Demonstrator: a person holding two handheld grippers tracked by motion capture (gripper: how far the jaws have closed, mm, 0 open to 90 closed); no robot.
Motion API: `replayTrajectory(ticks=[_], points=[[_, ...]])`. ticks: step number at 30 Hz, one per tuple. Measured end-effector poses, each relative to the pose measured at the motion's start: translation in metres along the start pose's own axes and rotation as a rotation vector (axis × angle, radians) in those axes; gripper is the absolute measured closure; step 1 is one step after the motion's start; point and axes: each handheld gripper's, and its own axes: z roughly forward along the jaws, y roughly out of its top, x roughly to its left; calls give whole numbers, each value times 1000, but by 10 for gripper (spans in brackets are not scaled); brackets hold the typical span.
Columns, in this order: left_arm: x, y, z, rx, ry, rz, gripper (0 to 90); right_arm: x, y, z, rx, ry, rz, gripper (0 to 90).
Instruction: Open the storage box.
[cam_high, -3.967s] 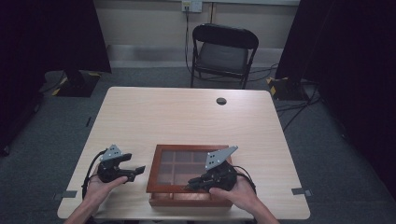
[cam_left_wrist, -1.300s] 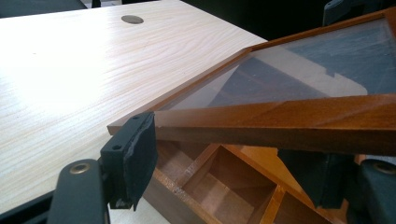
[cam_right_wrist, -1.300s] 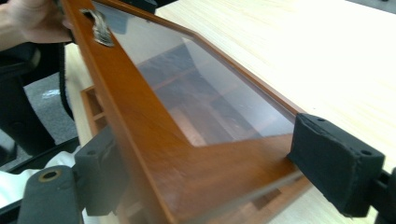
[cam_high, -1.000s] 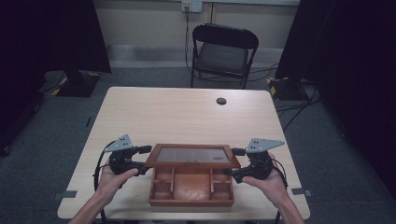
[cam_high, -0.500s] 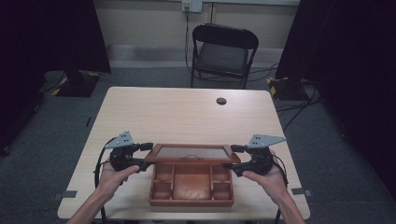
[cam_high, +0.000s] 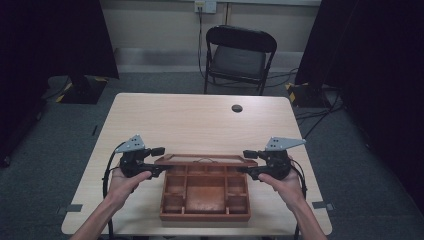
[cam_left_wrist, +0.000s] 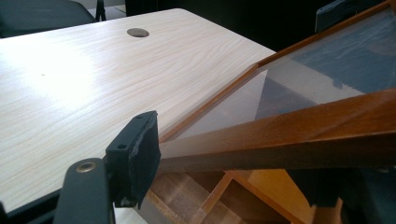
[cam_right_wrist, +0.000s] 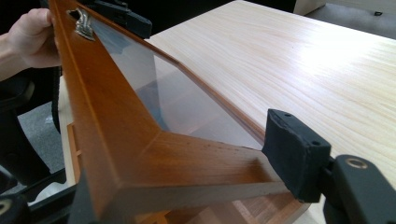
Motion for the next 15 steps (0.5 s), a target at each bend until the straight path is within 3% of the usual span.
replayTrajectory(ticks=[9, 15], points=[[5, 1, 4, -25, 0, -27, 344, -8, 3, 1, -19, -8, 21, 421], [9, -1, 10, -32, 29, -51, 359, -15, 4, 7, -35, 5, 34, 453]])
